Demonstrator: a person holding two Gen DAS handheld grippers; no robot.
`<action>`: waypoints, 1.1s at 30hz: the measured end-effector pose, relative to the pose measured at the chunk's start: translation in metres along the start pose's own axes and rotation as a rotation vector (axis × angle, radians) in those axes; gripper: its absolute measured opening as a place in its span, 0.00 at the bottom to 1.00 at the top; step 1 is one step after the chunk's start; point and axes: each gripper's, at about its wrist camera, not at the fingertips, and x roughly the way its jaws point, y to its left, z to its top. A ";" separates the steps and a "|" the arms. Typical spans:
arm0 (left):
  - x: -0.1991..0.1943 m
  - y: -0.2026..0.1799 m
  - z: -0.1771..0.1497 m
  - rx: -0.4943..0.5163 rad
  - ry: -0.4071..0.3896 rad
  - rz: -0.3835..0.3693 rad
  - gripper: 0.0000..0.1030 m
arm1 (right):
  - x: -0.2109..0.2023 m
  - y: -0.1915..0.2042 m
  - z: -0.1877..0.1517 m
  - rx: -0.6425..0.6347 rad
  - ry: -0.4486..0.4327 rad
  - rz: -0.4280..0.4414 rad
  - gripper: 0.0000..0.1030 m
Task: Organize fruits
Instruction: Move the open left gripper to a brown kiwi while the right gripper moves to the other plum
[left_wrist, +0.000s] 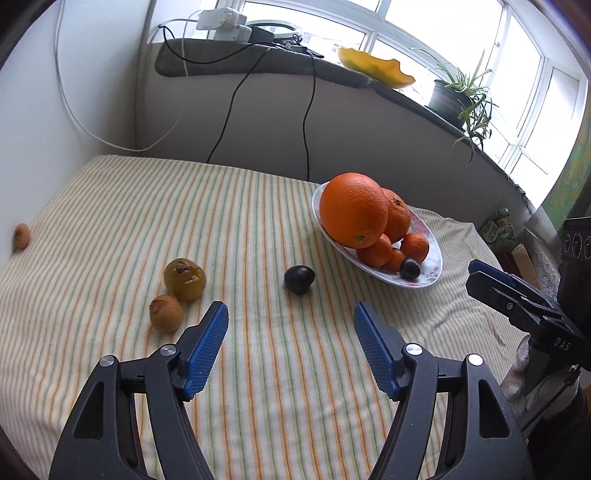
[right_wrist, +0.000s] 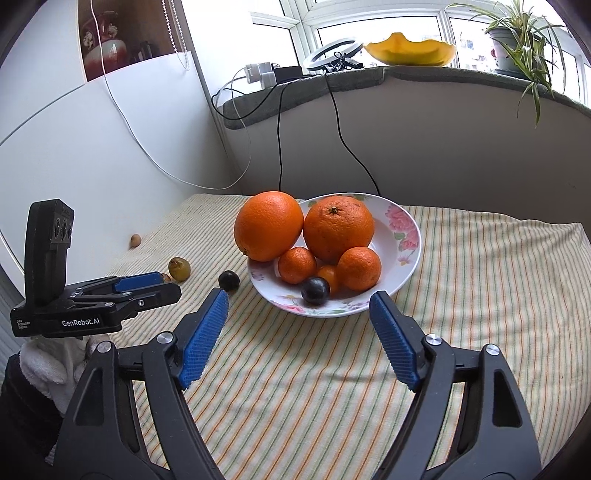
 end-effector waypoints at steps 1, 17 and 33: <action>-0.002 0.004 -0.001 -0.004 -0.002 0.007 0.68 | 0.002 0.001 0.001 0.002 0.012 0.010 0.79; -0.008 0.051 -0.003 -0.059 -0.020 0.064 0.66 | 0.031 0.043 -0.004 -0.043 0.100 0.112 0.76; 0.007 0.068 -0.003 -0.049 0.042 0.062 0.47 | 0.088 0.074 -0.002 -0.042 0.191 0.097 0.49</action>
